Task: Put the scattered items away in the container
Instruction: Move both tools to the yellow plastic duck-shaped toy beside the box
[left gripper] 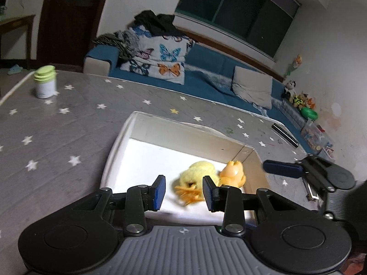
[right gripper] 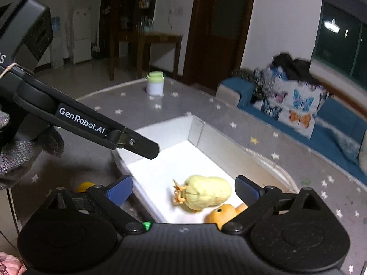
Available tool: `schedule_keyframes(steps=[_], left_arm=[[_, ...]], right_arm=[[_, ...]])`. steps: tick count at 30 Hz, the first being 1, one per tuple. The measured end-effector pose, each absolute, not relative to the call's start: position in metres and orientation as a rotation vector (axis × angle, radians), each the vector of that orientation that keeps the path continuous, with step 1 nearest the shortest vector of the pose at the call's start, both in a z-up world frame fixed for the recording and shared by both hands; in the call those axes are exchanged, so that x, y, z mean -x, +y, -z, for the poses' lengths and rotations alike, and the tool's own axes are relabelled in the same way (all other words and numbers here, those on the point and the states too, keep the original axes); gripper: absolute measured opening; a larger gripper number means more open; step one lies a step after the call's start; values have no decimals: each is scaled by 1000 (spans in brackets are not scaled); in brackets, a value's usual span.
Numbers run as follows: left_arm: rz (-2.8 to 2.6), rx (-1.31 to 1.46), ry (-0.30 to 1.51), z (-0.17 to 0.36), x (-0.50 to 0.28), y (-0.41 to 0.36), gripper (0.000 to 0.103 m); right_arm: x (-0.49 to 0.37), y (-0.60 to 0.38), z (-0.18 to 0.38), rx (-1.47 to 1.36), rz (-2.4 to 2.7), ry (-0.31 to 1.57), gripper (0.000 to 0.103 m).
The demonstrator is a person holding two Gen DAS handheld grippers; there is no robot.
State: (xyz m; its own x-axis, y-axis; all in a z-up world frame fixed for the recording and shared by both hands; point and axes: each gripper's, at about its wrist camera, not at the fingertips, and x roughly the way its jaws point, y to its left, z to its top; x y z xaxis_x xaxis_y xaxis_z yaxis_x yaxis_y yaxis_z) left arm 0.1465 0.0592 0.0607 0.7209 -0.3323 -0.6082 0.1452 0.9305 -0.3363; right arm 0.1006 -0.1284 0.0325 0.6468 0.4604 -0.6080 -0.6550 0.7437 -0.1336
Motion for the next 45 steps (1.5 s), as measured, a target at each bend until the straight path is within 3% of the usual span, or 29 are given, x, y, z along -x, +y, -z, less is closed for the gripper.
schedule_keyframes(steps=[9,20,45], left_arm=[[170,335,736,-37,-103,103,38],[182,384,799,-2,-107,110,37],[217,480,858,15,-103,112,37]], right_arm=[[-41,-98,-16,373,-708,503,101],[-39,-57,42,285,-752,667,99],[-57,-46,68,228,-704,735,77]])
